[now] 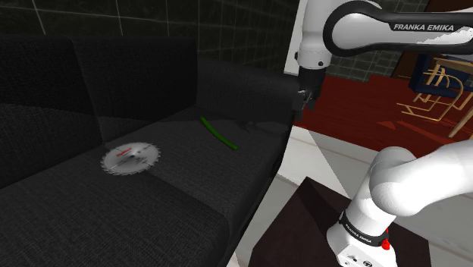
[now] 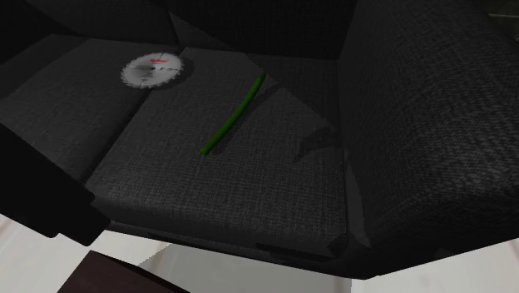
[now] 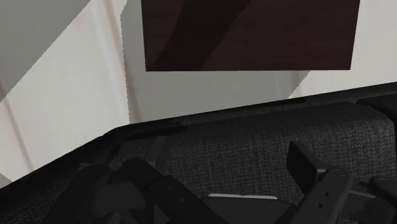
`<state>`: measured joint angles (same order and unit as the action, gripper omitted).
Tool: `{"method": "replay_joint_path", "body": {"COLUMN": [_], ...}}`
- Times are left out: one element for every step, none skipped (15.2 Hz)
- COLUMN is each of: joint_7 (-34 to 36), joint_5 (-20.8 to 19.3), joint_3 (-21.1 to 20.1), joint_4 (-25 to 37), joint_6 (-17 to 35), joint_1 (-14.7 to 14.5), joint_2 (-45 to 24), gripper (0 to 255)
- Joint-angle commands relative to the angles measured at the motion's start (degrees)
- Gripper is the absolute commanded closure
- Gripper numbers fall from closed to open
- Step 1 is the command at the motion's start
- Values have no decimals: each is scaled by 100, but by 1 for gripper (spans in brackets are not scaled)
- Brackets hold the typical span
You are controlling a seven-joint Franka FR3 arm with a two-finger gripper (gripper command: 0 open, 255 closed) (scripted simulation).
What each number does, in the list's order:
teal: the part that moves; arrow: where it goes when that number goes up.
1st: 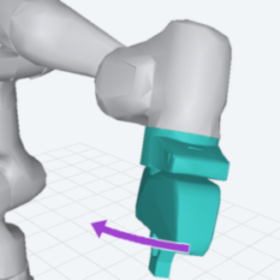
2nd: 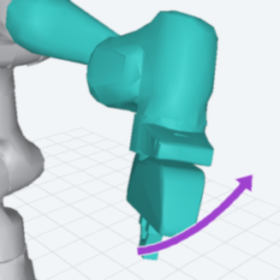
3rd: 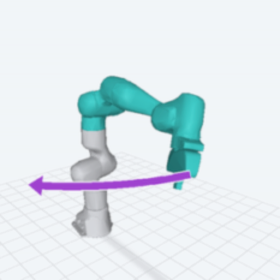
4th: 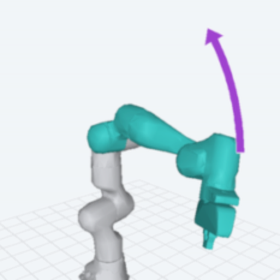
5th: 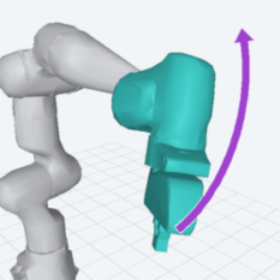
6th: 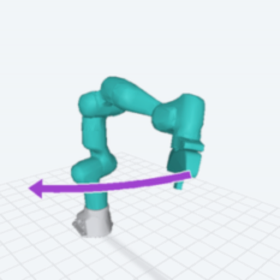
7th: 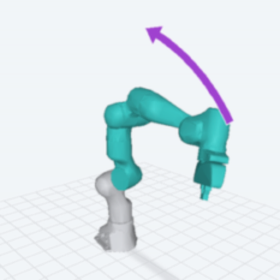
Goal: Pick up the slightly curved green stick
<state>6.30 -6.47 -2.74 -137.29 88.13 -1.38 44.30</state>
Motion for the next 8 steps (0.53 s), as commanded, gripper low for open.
{"method": "replay_joint_path", "body": {"joint_7": [0, 20, 38, 54, 69, 83, 96, 107], "joint_5": [0, 17, 35, 53, 71, 89, 108, 127], "joint_3": [0, 15, 29, 42, 55, 69, 82, 95], "joint_4": [0, 26, 61, 103, 154, 212, 278, 352], "joint_6": [0, 176, 347, 514, 677, 834, 986, 1132], "joint_1": [0, 8, 15, 22, 28, 32, 36, 39], "joint_2": [0, -193, -390, -590, -793, -999, -1207, -1418], "gripper": [0, 0, 0, 0, 0, 0, 0, 0]}}
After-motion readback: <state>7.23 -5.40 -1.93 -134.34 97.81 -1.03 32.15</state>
